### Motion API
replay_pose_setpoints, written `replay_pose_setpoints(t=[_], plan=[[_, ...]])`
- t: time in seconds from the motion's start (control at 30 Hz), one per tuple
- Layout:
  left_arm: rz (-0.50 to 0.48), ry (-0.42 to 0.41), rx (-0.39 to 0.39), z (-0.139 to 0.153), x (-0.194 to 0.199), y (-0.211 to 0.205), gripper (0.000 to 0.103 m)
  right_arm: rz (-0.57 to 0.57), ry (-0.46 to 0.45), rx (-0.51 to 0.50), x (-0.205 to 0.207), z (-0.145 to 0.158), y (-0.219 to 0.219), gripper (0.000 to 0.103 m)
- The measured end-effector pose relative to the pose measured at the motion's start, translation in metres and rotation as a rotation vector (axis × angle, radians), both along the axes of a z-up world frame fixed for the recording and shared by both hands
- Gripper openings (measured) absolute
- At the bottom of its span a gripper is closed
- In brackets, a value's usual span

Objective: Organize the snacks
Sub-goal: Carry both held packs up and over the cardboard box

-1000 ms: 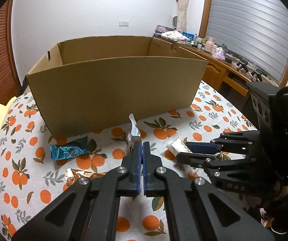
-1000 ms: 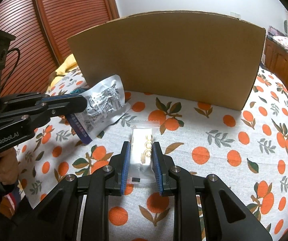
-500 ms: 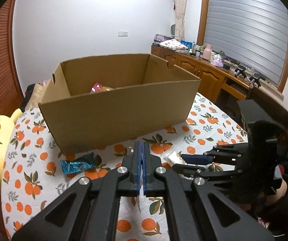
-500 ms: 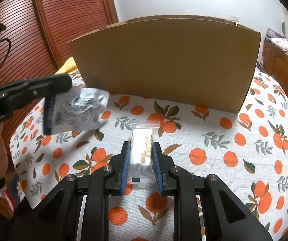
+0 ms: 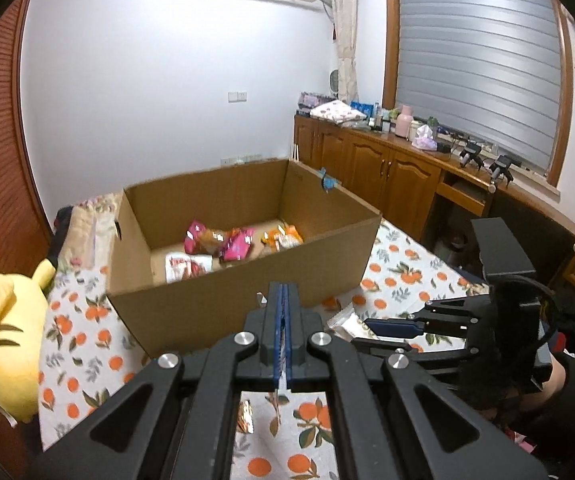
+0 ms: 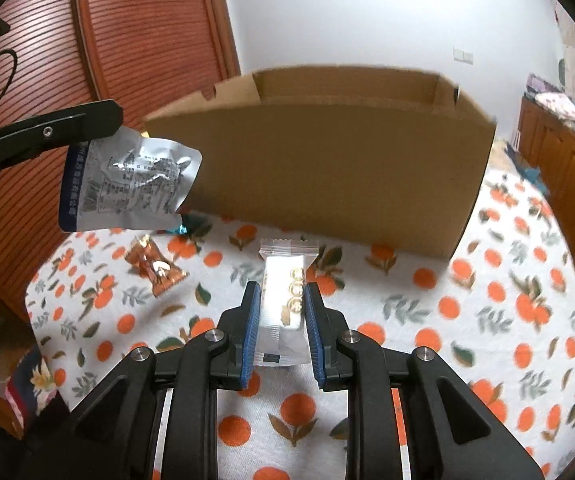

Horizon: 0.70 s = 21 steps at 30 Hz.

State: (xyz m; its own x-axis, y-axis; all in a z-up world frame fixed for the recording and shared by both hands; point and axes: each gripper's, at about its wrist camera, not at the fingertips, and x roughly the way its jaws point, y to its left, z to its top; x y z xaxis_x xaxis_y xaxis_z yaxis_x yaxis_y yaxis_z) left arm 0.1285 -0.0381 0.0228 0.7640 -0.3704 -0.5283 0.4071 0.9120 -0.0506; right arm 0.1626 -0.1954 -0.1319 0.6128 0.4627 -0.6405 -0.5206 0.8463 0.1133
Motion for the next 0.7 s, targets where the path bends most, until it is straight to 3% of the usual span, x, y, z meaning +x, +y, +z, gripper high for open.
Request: replay_pose_setpoints(t=[0.37,0.7], plan=[[-0.014,-0.07,0.018,0.051,0.014,-0.001,0.0,0.025,-0.144,0.014,0.003,0.068,-0.003,0.02],[0.025,-0.07,0.02,0.066,0.055,0.008,0.0,0.045,-0.19,0.027,0.037,0.093,-0.007,0.02]])
